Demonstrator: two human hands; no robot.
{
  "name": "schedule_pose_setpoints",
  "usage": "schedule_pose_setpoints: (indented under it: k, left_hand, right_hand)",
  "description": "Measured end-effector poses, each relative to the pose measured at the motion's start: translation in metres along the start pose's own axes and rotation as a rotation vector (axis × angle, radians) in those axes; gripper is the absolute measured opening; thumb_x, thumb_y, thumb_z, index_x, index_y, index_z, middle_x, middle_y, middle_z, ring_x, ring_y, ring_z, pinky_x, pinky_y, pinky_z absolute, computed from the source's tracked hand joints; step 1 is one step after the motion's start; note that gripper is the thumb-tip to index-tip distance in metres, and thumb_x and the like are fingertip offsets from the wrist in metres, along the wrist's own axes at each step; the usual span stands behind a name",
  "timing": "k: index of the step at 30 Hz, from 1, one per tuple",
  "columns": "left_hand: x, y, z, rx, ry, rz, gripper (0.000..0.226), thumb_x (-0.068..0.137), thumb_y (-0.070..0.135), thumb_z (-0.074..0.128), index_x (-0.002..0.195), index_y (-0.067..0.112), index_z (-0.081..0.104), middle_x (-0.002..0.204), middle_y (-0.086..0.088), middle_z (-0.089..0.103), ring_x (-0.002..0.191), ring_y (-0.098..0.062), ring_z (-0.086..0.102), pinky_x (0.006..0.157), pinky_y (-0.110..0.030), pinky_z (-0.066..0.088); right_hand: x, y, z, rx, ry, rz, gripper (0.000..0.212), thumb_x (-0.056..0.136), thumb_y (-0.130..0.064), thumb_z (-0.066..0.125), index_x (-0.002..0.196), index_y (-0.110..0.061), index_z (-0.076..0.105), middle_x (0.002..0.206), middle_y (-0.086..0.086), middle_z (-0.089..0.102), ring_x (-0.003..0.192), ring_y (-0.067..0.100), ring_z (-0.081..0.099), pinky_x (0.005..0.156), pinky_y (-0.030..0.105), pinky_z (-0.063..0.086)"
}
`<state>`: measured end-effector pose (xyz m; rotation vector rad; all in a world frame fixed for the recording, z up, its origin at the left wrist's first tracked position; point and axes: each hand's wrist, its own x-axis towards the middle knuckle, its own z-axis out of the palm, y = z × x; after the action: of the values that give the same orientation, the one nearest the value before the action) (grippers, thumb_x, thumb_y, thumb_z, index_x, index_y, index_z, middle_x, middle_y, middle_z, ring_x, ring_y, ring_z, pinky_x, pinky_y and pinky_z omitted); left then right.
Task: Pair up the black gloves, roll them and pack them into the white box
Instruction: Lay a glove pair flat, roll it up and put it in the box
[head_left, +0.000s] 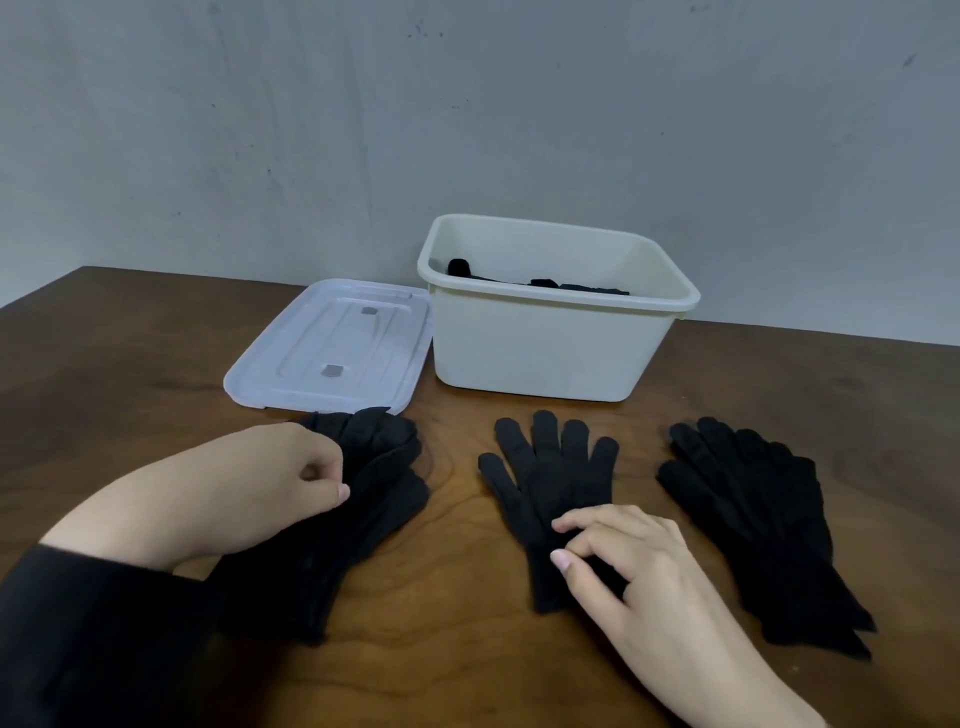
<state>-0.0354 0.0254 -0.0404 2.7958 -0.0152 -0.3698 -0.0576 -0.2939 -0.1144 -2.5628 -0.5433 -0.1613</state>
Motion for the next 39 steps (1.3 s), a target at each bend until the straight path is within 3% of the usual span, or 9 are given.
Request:
schedule_pose_setpoints:
  k: [9, 13, 16, 21, 25, 29, 33, 36, 39]
  left_hand:
    - [-0.005, 0.039, -0.003, -0.739, 0.351, 0.107, 0.030, 0.095, 0.022, 0.055, 0.068, 0.010, 0.059, 0.057, 0.007, 0.054, 0.051, -0.008, 0.046, 0.060, -0.028, 0.038]
    - [0.007, 0.081, 0.007, -1.185, 0.333, 0.195, 0.026, 0.099, 0.009, 0.049, 0.078, 0.003, 0.063, 0.073, -0.016, 0.069, 0.065, -0.025, 0.063, 0.064, -0.037, 0.048]
    - [0.014, 0.110, 0.021, -1.315, 0.244, 0.220, 0.022, 0.100, 0.007, 0.048, 0.091, -0.005, 0.064, 0.083, -0.019, 0.071, 0.070, -0.024, 0.066, 0.069, -0.036, 0.053]
    - [0.014, 0.121, 0.038, -1.326, 0.211, 0.301, 0.029, 0.102, 0.018, 0.048, 0.082, 0.005, 0.064, 0.082, -0.013, 0.072, 0.074, -0.024, 0.065, 0.073, -0.036, 0.055]
    - [0.017, 0.103, 0.036, -1.205, 0.481, 0.206, 0.038, 0.103, 0.029, 0.045, 0.080, 0.008, 0.066, 0.071, -0.009, 0.072, 0.062, -0.019, 0.062, 0.064, -0.033, 0.051]
    - [0.026, 0.089, 0.039, -1.218, 0.593, 0.070, 0.040, 0.104, 0.032, 0.045, 0.079, 0.010, 0.066, 0.064, -0.003, 0.068, 0.055, -0.015, 0.056, 0.056, -0.027, 0.046]
    - [0.030, 0.089, 0.043, -1.174, 0.545, 0.074, 0.042, 0.103, 0.037, 0.046, 0.078, 0.011, 0.067, 0.064, -0.003, 0.068, 0.056, -0.015, 0.056, 0.059, -0.028, 0.044]
    - [0.031, 0.088, 0.047, -1.049, 0.503, 0.089, 0.037, 0.102, 0.036, 0.047, 0.079, 0.016, 0.068, 0.067, -0.001, 0.069, 0.057, -0.012, 0.058, 0.062, -0.027, 0.045]
    - [0.030, 0.085, 0.050, -0.728, 0.441, 0.161, 0.024, 0.100, 0.033, 0.049, 0.083, 0.028, 0.065, 0.073, 0.009, 0.068, 0.064, 0.001, 0.059, 0.065, -0.019, 0.043]
  right_hand:
    - [-0.001, -0.008, -0.008, 0.033, 0.034, 0.024, 0.042, 0.086, -0.073, 0.038, 0.109, -0.046, 0.060, 0.116, -0.038, 0.054, 0.123, -0.014, 0.041, 0.111, 0.027, 0.024]
    - [-0.002, -0.031, -0.028, 0.248, 0.009, 0.011, 0.079, 0.072, -0.078, 0.059, 0.143, -0.059, 0.027, 0.143, -0.047, 0.026, 0.135, -0.020, 0.022, 0.105, 0.013, 0.027]
    - [0.005, -0.054, -0.032, 0.392, 0.050, -0.004, 0.090, 0.076, -0.056, 0.075, 0.146, -0.060, 0.019, 0.144, -0.047, 0.026, 0.132, -0.019, 0.033, 0.097, 0.010, 0.041]
    - [0.025, -0.051, -0.040, 0.394, 0.410, -0.061, 0.025, 0.094, -0.020, 0.061, 0.115, -0.030, 0.069, 0.109, -0.019, 0.066, 0.105, 0.006, 0.064, 0.085, 0.030, 0.057]
    - [0.048, -0.049, -0.087, 0.474, 0.306, 0.082, 0.014, 0.094, -0.018, 0.065, 0.088, -0.029, 0.070, 0.074, -0.007, 0.068, 0.061, 0.011, 0.069, 0.055, 0.012, 0.048]
    - [0.072, -0.046, -0.117, 0.465, 0.176, 0.138, 0.010, 0.092, -0.027, 0.067, 0.084, -0.027, 0.071, 0.054, -0.007, 0.059, 0.051, 0.019, 0.070, 0.054, 0.016, 0.047]
    - [0.088, -0.043, -0.126, 0.481, 0.143, 0.143, 0.011, 0.096, -0.030, 0.064, 0.090, -0.027, 0.073, 0.075, 0.016, 0.065, 0.062, 0.019, 0.075, 0.073, 0.030, 0.053]
    - [0.094, -0.046, -0.126, 0.513, 0.246, 0.084, 0.014, 0.098, -0.020, 0.060, 0.091, -0.027, 0.070, 0.084, 0.002, 0.072, 0.073, 0.012, 0.074, 0.063, 0.009, 0.051]
    - [0.081, -0.042, -0.111, 0.455, 0.331, 0.012, 0.017, 0.097, -0.018, 0.060, 0.092, -0.032, 0.067, 0.090, -0.007, 0.072, 0.082, 0.010, 0.072, 0.072, 0.021, 0.056]
